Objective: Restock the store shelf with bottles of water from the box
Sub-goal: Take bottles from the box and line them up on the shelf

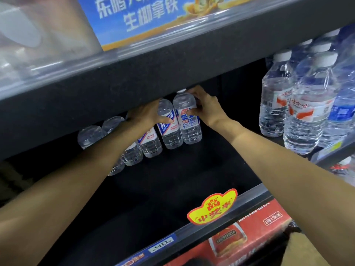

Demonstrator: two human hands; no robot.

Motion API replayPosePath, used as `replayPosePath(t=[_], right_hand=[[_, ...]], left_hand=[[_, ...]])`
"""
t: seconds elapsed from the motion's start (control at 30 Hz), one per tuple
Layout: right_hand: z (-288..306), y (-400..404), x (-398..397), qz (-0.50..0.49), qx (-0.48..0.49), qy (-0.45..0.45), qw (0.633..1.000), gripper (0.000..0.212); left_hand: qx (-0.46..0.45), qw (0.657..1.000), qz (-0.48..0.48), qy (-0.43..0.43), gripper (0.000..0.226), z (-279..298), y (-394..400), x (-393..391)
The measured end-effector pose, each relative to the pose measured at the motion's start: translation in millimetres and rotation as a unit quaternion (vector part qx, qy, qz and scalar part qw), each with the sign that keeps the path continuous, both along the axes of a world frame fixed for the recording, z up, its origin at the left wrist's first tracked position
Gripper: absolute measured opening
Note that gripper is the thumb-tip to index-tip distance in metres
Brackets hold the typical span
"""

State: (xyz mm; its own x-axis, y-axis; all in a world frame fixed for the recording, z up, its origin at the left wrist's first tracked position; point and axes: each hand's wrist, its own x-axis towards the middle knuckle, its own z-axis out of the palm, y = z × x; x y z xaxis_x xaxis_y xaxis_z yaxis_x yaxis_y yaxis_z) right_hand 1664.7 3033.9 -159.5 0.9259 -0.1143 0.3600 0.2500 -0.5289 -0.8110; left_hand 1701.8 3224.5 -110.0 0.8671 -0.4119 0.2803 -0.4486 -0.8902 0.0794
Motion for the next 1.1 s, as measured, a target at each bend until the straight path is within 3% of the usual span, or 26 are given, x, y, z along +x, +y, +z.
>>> replayPosePath(t=[0.17,0.57,0.67,0.77,0.83,1.0,1.1], right_hand=[[-1.6,2.0,5.6,-0.003,-0.014,-0.005,1.0,0.04],[3.5,3.6,3.3,0.03,-0.005,0.015,0.999,0.039],[6.4,8.8,6.0,0.021,-0.001,0.028,0.999,0.051],[9.3,24.4,12.6,-0.051,0.003,0.02,0.998,0.075],[9.9,30.6,18.4,-0.083,0.008,0.022,0.996,0.08],[13.1,15.8,24.8,-0.066,-0.056,0.018,0.996,0.044],[20.0,0.0,21.9,-0.013,-0.066,0.047,0.997,0.033]], left_hand=[[0.037,0.999,0.011,0.019,0.096,2.3,-0.5,5.0],[0.11,0.992,0.011,-0.065,0.108,4.5,3.5,7.4],[0.107,0.993,0.008,-0.051,0.106,3.5,3.1,8.0],[0.103,0.994,0.001,-0.04,0.104,4.2,1.5,5.7],[0.086,0.996,0.003,-0.022,0.103,5.4,1.2,3.5],[0.078,0.997,-0.004,-0.01,0.09,7.0,1.9,5.5],[0.071,0.997,-0.005,-0.017,0.083,6.2,0.5,7.5]])
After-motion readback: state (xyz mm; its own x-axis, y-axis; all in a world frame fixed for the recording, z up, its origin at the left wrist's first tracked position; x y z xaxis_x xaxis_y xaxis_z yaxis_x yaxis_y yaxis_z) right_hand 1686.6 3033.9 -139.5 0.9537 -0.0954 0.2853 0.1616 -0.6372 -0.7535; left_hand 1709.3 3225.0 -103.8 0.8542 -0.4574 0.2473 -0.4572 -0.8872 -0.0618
